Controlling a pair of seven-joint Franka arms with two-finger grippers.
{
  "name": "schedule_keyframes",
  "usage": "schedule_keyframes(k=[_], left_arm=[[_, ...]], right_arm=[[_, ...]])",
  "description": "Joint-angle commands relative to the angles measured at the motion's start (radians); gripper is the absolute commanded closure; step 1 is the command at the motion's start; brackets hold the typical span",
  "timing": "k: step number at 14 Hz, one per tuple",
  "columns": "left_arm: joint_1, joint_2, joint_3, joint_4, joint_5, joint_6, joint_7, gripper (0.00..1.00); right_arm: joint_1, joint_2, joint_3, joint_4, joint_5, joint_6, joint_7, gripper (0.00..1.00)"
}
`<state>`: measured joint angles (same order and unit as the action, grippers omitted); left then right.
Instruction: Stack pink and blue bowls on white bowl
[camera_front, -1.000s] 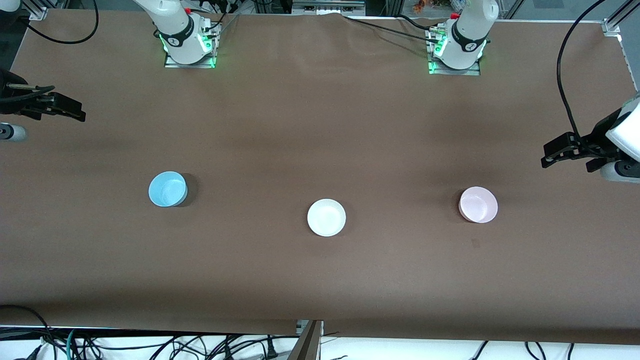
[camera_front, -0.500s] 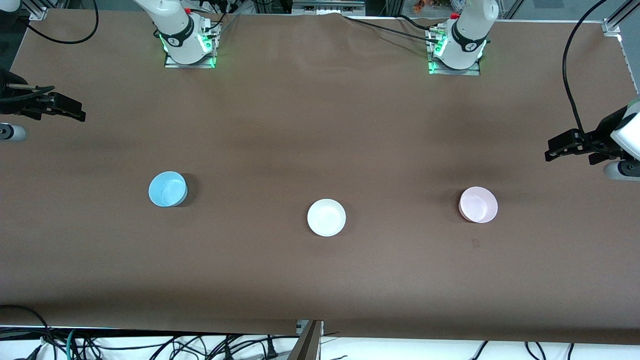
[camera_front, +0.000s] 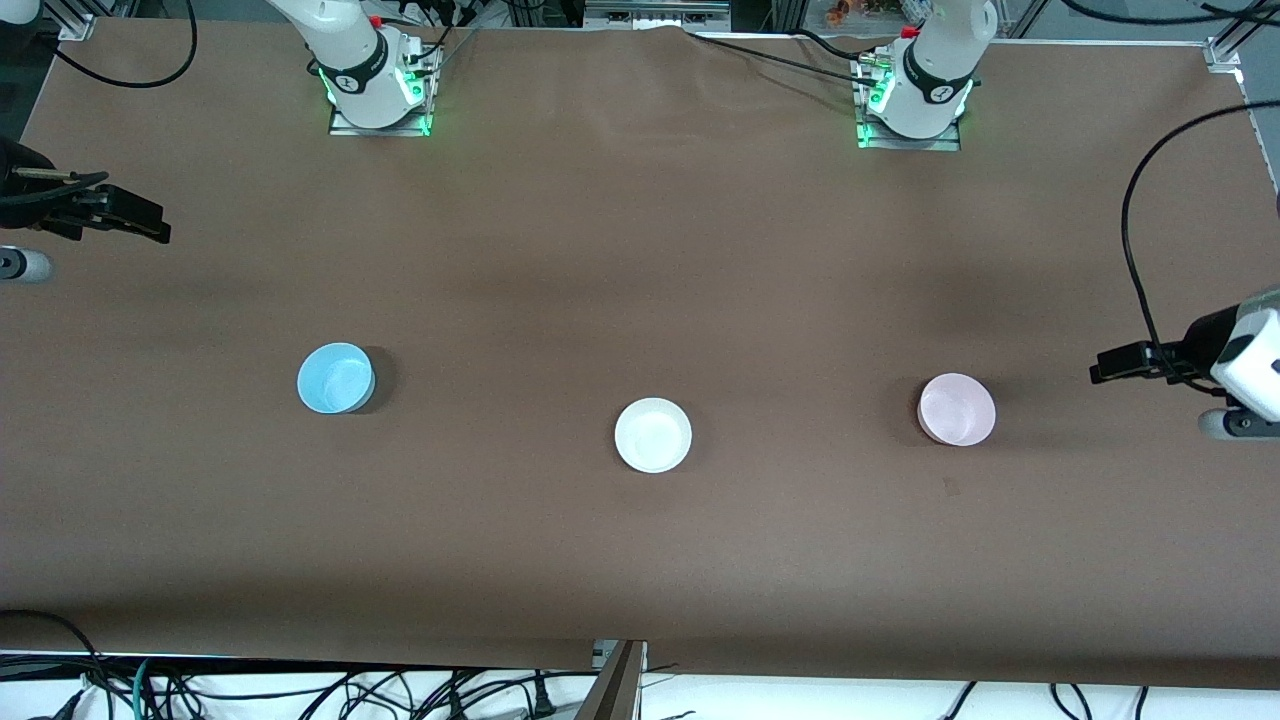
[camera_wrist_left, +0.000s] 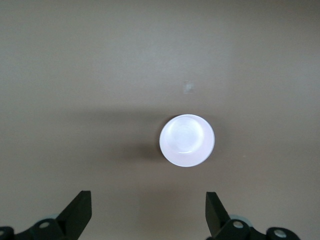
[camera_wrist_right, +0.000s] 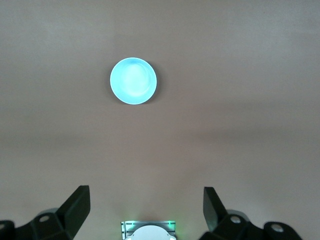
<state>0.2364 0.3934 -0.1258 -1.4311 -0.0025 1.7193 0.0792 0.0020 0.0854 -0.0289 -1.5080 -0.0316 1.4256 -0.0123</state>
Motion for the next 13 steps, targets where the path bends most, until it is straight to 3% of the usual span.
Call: schedule_keyframes(k=[1, 4, 8, 13], left_arm=[[0.026, 0.057, -0.008, 0.002, 0.004, 0.052, 0.042, 0.00], [0.026, 0.102, -0.008, -0.049, 0.004, 0.164, 0.042, 0.02], [0.047, 0.134, -0.006, -0.184, 0.004, 0.402, 0.028, 0.05], [0.052, 0.154, -0.005, -0.262, 0.010, 0.474, 0.004, 0.08]], right_arm=[[-0.013, 0.007, 0.007, 0.017, 0.004, -0.005, -0.014, 0.00], [-0.013, 0.007, 0.007, 0.017, 0.004, -0.005, -0.014, 0.00], [-0.013, 0.007, 0.007, 0.017, 0.004, -0.005, -0.014, 0.00], [-0.013, 0.007, 0.007, 0.017, 0.004, -0.004, -0.014, 0.00]])
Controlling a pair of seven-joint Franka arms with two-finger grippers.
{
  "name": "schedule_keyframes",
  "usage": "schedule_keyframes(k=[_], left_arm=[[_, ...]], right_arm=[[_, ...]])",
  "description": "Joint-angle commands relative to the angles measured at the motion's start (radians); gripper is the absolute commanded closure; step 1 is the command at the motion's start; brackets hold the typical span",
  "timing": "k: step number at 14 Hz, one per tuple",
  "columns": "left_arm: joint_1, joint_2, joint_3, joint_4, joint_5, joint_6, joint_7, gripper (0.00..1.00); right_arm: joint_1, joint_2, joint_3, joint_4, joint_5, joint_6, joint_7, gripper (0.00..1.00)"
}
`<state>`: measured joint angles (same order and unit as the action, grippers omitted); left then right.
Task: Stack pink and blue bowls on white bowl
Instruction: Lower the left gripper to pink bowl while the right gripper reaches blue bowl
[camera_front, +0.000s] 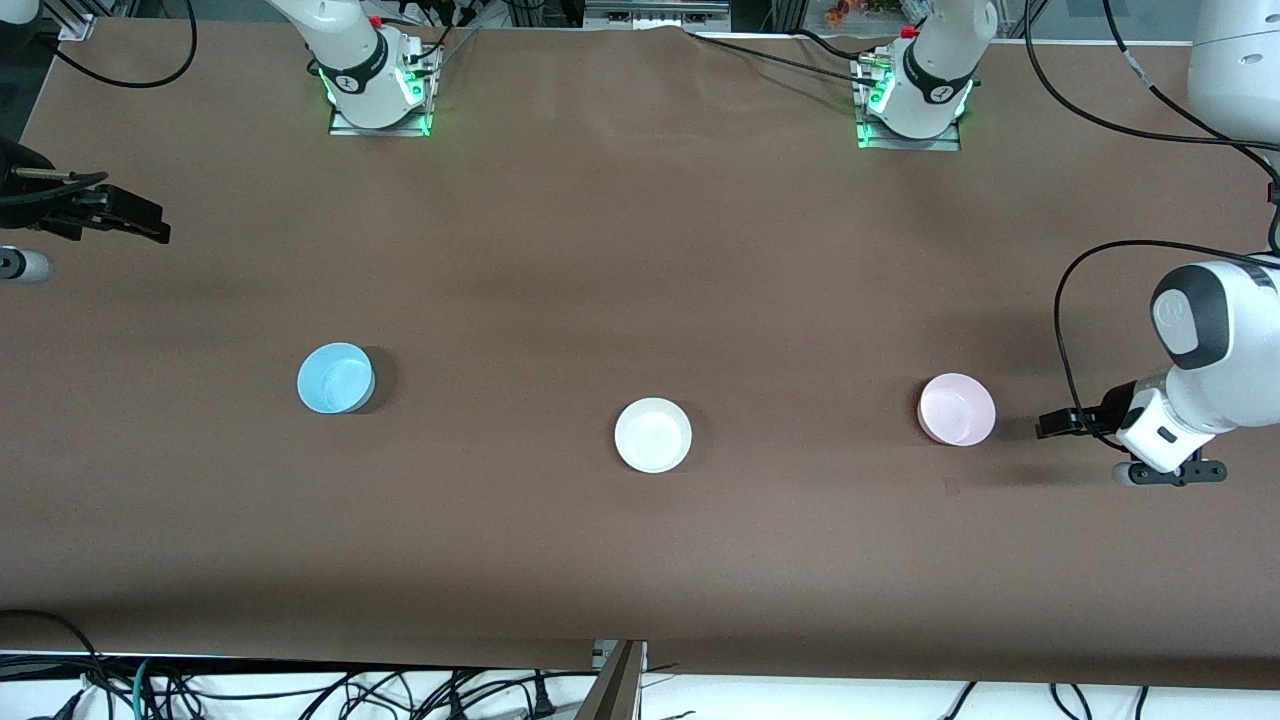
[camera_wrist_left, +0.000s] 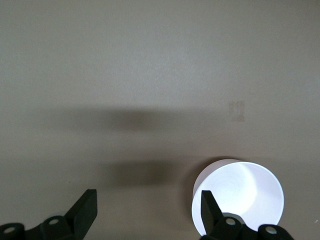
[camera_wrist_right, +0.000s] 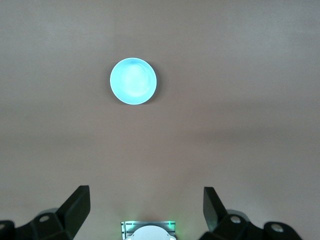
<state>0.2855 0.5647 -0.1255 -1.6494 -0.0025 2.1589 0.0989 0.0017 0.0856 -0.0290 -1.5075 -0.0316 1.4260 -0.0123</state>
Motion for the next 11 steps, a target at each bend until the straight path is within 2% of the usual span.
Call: schedule_keyframes(k=[1, 6, 9, 11], left_arm=[[0.003, -0.019, -0.006, -0.065, 0.010, 0.051, -0.030, 0.11], [-0.049, -0.023, -0.016, -0.176, 0.010, 0.191, -0.165, 0.15], [-0.057, -0.054, -0.016, -0.236, 0.015, 0.205, -0.177, 0.16], [-0.051, -0.080, -0.016, -0.288, 0.062, 0.206, -0.177, 0.18]], right_arm=[[-0.012, 0.008, 0.008, 0.016, 0.006, -0.001, -0.014, 0.00], [-0.005, 0.037, 0.012, 0.016, 0.007, 0.007, 0.000, 0.00], [-0.008, 0.048, 0.011, 0.015, 0.006, 0.028, 0.003, 0.00], [-0.012, 0.075, 0.009, 0.015, 0.006, 0.022, 0.000, 0.00]])
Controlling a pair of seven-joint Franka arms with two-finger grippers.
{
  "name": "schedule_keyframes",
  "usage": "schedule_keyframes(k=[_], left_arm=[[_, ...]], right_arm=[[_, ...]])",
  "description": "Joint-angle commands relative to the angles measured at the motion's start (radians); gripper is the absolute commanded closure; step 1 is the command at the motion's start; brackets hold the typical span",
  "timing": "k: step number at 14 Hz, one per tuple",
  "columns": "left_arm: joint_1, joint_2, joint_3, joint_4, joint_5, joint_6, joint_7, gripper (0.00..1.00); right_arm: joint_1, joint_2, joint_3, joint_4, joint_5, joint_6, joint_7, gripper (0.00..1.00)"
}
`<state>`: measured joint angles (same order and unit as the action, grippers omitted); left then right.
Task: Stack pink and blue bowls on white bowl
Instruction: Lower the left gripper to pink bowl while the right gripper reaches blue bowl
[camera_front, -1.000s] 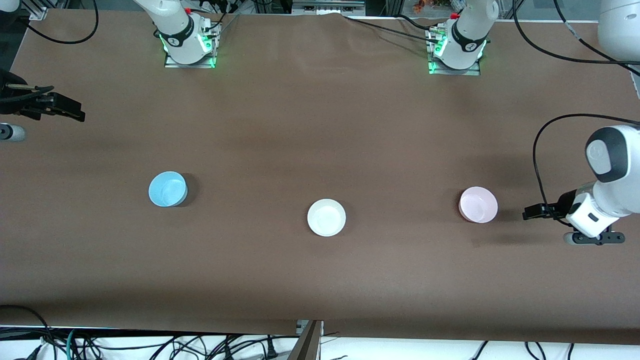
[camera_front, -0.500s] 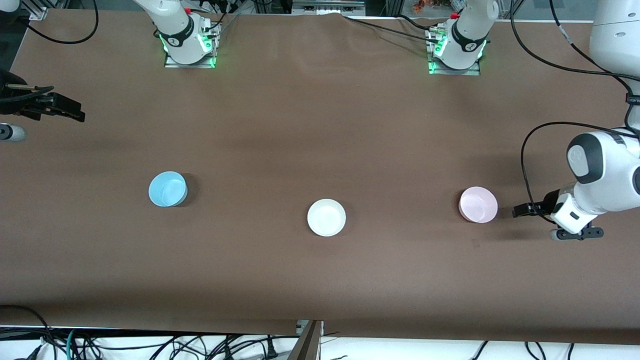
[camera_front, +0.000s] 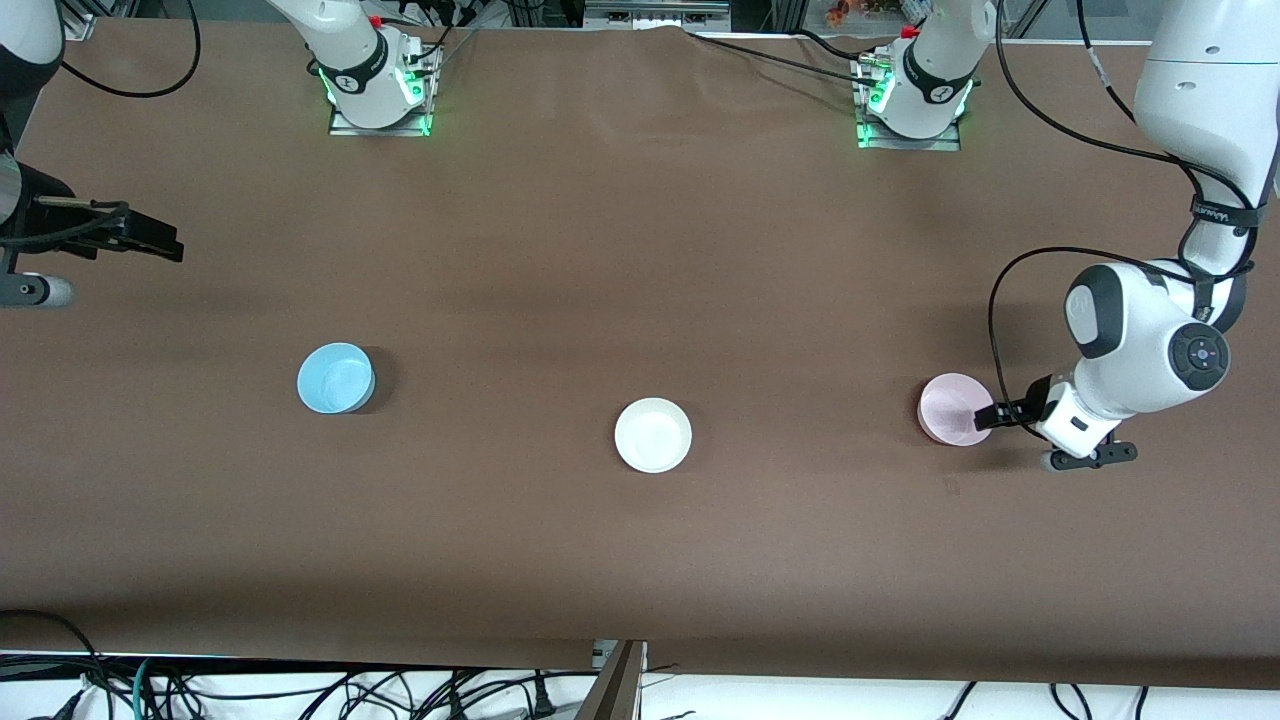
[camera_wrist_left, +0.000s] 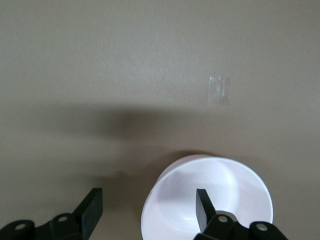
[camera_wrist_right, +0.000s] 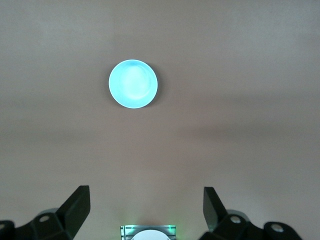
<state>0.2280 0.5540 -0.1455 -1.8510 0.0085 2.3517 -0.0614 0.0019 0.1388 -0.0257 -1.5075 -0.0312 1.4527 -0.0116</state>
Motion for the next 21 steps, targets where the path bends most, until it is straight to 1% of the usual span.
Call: schedule_keyframes(k=[1, 2, 4, 5, 7, 8, 9, 12, 13, 17, 20, 21], left_arm=[[0.011, -0.077, 0.003, -0.103, 0.062, 0.014, -0.017, 0.18], [0.011, -0.086, 0.003, -0.117, 0.062, 0.014, -0.018, 0.18], [0.013, -0.100, 0.004, -0.149, 0.062, 0.017, -0.018, 0.23], [0.013, -0.103, 0.004, -0.164, 0.062, 0.029, -0.018, 0.23], [0.013, -0.112, 0.003, -0.215, 0.062, 0.079, -0.020, 0.27], [0.013, -0.120, 0.003, -0.243, 0.062, 0.115, -0.021, 0.27], [0.013, -0.126, 0.001, -0.246, 0.062, 0.118, -0.023, 0.27], [0.013, -0.128, 0.001, -0.241, 0.062, 0.117, -0.026, 0.36], [0.013, -0.129, 0.001, -0.238, 0.062, 0.115, -0.025, 0.41], [0.011, -0.128, 0.001, -0.228, 0.062, 0.118, -0.025, 0.46], [0.010, -0.120, 0.001, -0.209, 0.062, 0.123, -0.026, 0.49], [0.010, -0.118, 0.000, -0.206, 0.061, 0.124, -0.026, 0.50]], right_arm=[[-0.013, 0.036, 0.006, 0.015, 0.005, 0.003, 0.002, 0.00], [-0.013, 0.059, 0.004, 0.016, 0.001, 0.002, 0.004, 0.00], [-0.017, 0.103, 0.001, 0.017, 0.005, 0.012, -0.011, 0.00], [-0.019, 0.125, 0.000, 0.015, 0.007, 0.047, -0.013, 0.00], [-0.020, 0.174, 0.000, 0.003, 0.007, 0.104, -0.013, 0.00], [-0.022, 0.197, 0.000, 0.003, 0.007, 0.124, -0.013, 0.00], [-0.025, 0.226, 0.000, 0.000, 0.007, 0.149, -0.013, 0.00], [-0.039, 0.306, 0.001, -0.020, 0.011, 0.231, -0.013, 0.00], [-0.042, 0.318, 0.001, -0.049, 0.023, 0.277, -0.024, 0.00], [-0.043, 0.331, 0.001, -0.163, 0.033, 0.441, -0.063, 0.00], [-0.068, 0.354, 0.001, -0.224, 0.109, 0.530, -0.137, 0.00], [-0.074, 0.366, 0.001, -0.235, 0.122, 0.555, -0.162, 0.00]])
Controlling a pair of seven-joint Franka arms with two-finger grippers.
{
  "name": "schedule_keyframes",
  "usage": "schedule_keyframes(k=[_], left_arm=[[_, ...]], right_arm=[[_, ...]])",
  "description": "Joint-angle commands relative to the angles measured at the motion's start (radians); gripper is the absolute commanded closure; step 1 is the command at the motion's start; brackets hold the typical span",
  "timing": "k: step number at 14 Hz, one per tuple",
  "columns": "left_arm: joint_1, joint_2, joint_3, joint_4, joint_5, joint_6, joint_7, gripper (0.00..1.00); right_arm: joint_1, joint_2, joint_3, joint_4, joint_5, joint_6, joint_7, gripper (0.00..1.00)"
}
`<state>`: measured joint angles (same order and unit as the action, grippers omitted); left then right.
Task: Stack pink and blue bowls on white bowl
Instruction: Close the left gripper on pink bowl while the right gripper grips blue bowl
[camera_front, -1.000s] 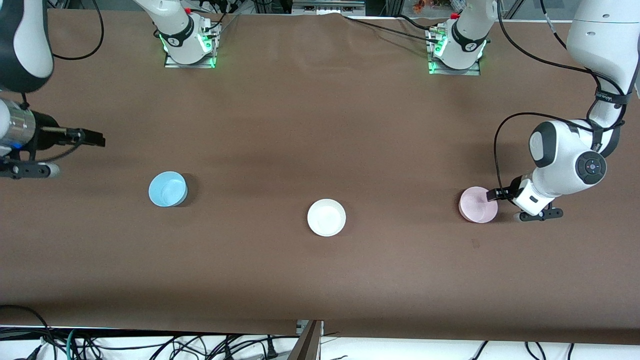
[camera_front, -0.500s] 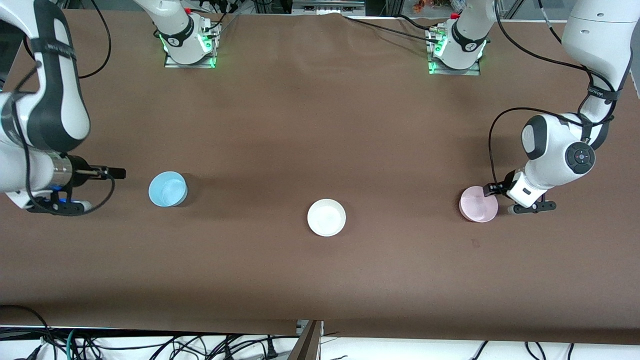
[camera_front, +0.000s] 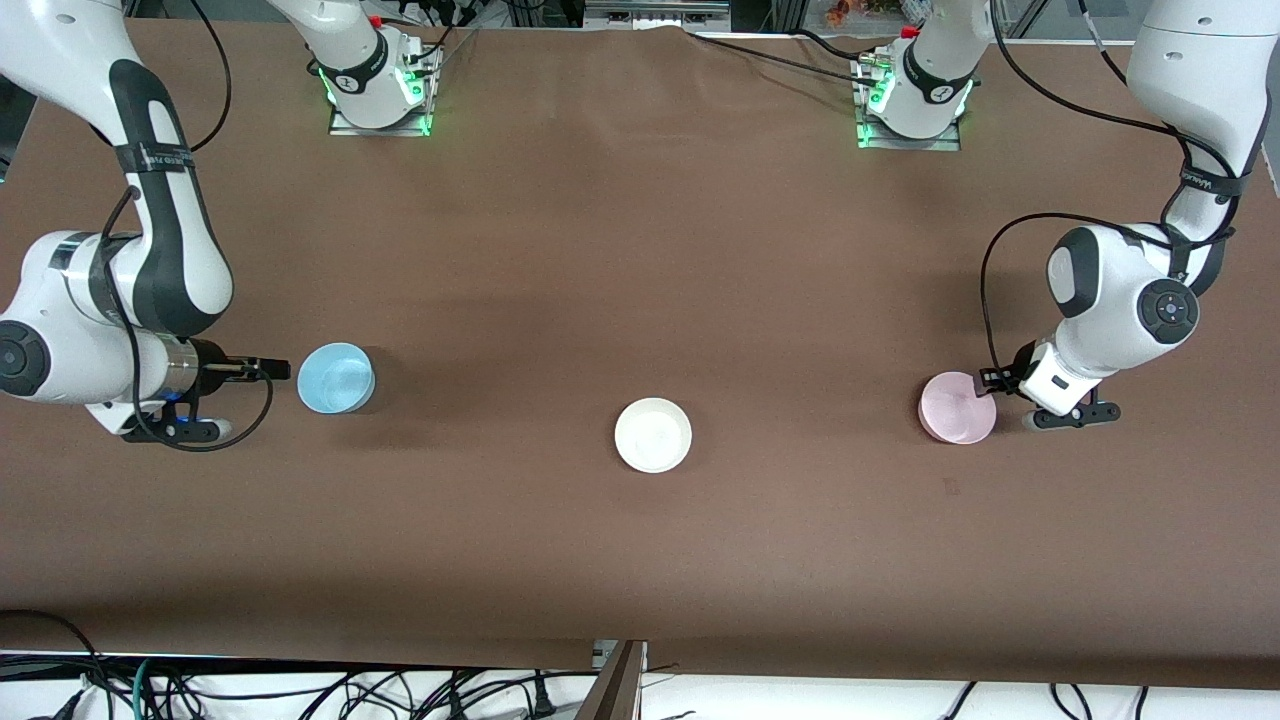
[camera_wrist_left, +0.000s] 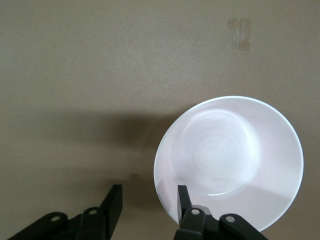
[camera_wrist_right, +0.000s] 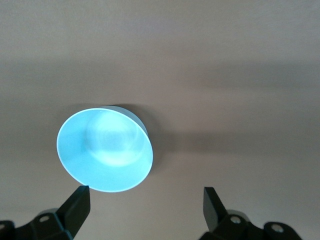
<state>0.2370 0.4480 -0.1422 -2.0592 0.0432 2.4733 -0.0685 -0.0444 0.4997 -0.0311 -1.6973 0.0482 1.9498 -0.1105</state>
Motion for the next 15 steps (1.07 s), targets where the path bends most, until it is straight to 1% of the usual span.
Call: schedule_keyframes(k=[1, 3, 4, 6, 7, 9, 10, 13, 14, 15], left_arm=[[0.001, -0.009, -0.003, 0.010, 0.026, 0.004, -0.019, 0.52], [-0.004, 0.000, -0.003, 0.020, 0.020, 0.007, -0.019, 0.53], [-0.004, 0.011, -0.002, 0.031, 0.020, 0.007, -0.019, 0.55], [-0.008, 0.032, -0.002, 0.047, 0.017, 0.027, -0.024, 0.57], [-0.008, 0.041, -0.002, 0.047, 0.017, 0.042, -0.028, 0.58], [-0.010, 0.049, -0.002, 0.047, 0.017, 0.052, -0.028, 0.60], [-0.010, 0.047, -0.002, 0.047, 0.017, 0.052, -0.028, 0.63], [-0.010, 0.046, -0.002, 0.047, 0.018, 0.052, -0.028, 0.67], [-0.010, 0.044, -0.003, 0.048, 0.018, 0.050, -0.027, 0.67], [-0.010, 0.043, -0.003, 0.048, 0.018, 0.050, -0.027, 0.70]], right_arm=[[-0.031, 0.013, 0.007, -0.054, 0.056, 0.073, -0.083, 0.00], [-0.038, 0.028, 0.007, -0.059, 0.073, 0.083, -0.116, 0.00], [-0.045, 0.039, 0.007, -0.061, 0.091, 0.083, -0.135, 0.00], [-0.060, 0.060, 0.007, -0.061, 0.155, 0.083, -0.167, 0.00], [-0.063, 0.068, 0.007, -0.059, 0.168, 0.083, -0.182, 0.00], [-0.069, 0.082, 0.007, -0.061, 0.170, 0.098, -0.193, 0.00], [-0.069, 0.089, 0.007, -0.059, 0.174, 0.107, -0.208, 0.00], [-0.069, 0.103, 0.007, -0.061, 0.174, 0.123, -0.225, 0.00], [-0.069, 0.105, 0.007, -0.062, 0.174, 0.123, -0.225, 0.00], [-0.069, 0.108, 0.007, -0.067, 0.174, 0.133, -0.229, 0.00]])
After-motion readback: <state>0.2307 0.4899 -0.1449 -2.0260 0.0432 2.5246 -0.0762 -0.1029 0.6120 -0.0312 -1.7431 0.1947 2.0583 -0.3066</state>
